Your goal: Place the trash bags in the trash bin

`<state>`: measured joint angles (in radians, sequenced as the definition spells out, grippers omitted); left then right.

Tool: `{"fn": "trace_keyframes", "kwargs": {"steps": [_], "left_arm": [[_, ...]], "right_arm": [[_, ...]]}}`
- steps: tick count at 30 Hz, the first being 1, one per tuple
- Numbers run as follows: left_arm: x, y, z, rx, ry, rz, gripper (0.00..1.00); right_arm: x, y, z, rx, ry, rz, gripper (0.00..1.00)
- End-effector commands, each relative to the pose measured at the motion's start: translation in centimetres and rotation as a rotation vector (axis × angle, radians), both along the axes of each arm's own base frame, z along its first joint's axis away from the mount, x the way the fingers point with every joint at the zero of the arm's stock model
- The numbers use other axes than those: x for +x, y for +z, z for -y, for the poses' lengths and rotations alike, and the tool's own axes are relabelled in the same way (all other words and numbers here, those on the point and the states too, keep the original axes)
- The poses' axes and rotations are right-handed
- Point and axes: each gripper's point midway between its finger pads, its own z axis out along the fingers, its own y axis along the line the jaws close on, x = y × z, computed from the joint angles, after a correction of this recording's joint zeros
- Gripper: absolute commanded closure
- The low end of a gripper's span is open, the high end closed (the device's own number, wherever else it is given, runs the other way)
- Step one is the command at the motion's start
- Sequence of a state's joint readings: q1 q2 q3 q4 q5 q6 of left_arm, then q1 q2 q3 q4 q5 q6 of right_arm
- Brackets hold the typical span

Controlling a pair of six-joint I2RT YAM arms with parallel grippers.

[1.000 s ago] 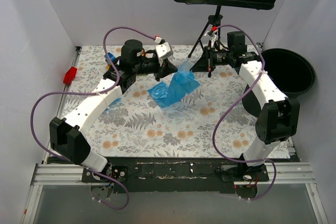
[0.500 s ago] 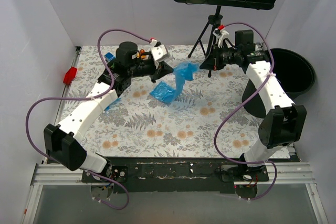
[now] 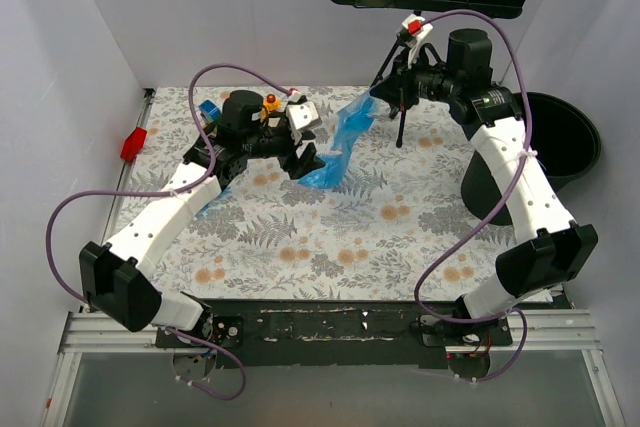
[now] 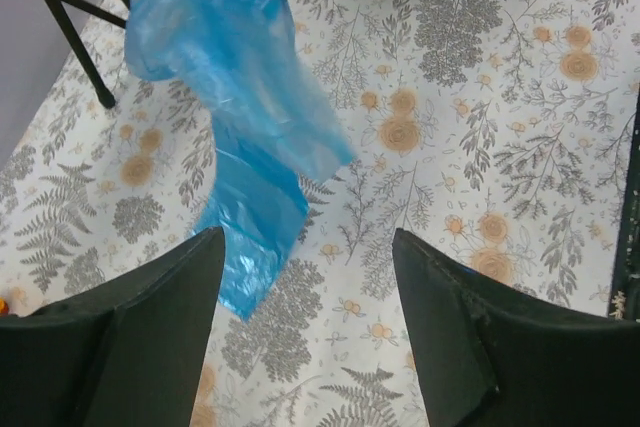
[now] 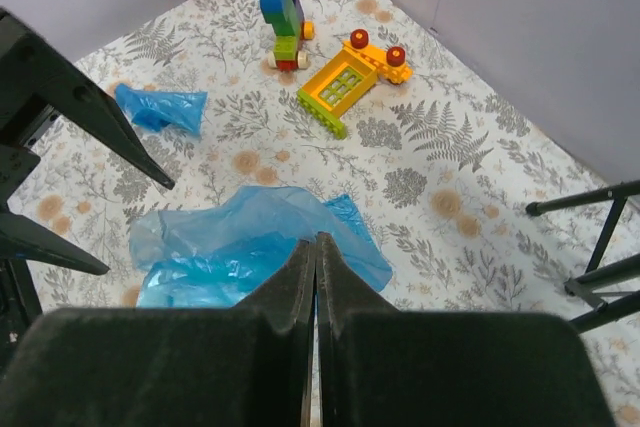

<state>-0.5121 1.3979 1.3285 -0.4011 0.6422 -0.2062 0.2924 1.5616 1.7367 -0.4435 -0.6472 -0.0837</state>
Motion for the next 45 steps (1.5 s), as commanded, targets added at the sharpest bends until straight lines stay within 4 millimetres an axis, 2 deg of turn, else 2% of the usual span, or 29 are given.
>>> {"fn": "trace_keyframes", "kwargs": {"steps": [1,3,6,12,15,18,23,25,29,32,36,40,45], "left_arm": [[-1.4,4.8,-1.4,-0.086,0.056,0.028,0.28],[-1.3,6.7,-1.2,-0.14,0.075,0.015,0.25],[-0.2,8.4,-0.6,-0.227,0.135,-0.033,0.25],[0.2,9.1,1.1,-0.345,0.119,-0.108,0.24],[1.1,9.8,1.8,-0.405,0.176,-0.153,0.21],[1.8,10.3,2.4,-0.419,0.22,-0.156,0.21],[4.2,9.4,1.7,-0.377,0.333,-0.103,0.39],[4.2,9.2,1.6,-0.371,0.329,-0.1,0.48],[4.3,8.6,1.9,-0.373,0.32,-0.123,0.59],[4.4,7.8,2.0,-0.358,0.317,-0.128,0.73],[4.8,6.3,1.5,-0.326,0.343,-0.13,0.74],[5.0,4.1,0.9,-0.276,0.354,-0.151,0.76],[5.1,2.6,0.4,-0.257,0.361,-0.22,0.81]], "right_arm": [[-0.7,2.9,-1.3,-0.052,0.018,0.198,0.99],[-1.2,2.9,-2.1,-0.07,0.028,0.224,0.99],[-1.9,3.2,-3.1,-0.076,0.042,0.252,0.99],[-1.9,3.1,-4.2,-0.095,-0.007,0.252,0.99],[-1.3,3.2,-4.3,-0.099,-0.088,0.237,0.99],[-1.4,3.1,-4.7,-0.096,-0.099,0.226,0.99],[-2.1,3.4,-5.3,-0.085,-0.066,0.239,0.99],[-2.4,3.6,-5.4,-0.082,-0.05,0.244,0.99],[-3.0,3.2,-5.6,-0.08,-0.021,0.234,0.99],[-3.3,3.1,-5.7,-0.078,-0.012,0.233,0.99],[-2.6,3.3,-4.9,-0.092,-0.066,0.25,0.99],[-2.7,3.3,-4.7,-0.103,-0.058,0.268,0.99],[-2.6,3.1,-4.5,-0.122,-0.052,0.281,0.99]]}}
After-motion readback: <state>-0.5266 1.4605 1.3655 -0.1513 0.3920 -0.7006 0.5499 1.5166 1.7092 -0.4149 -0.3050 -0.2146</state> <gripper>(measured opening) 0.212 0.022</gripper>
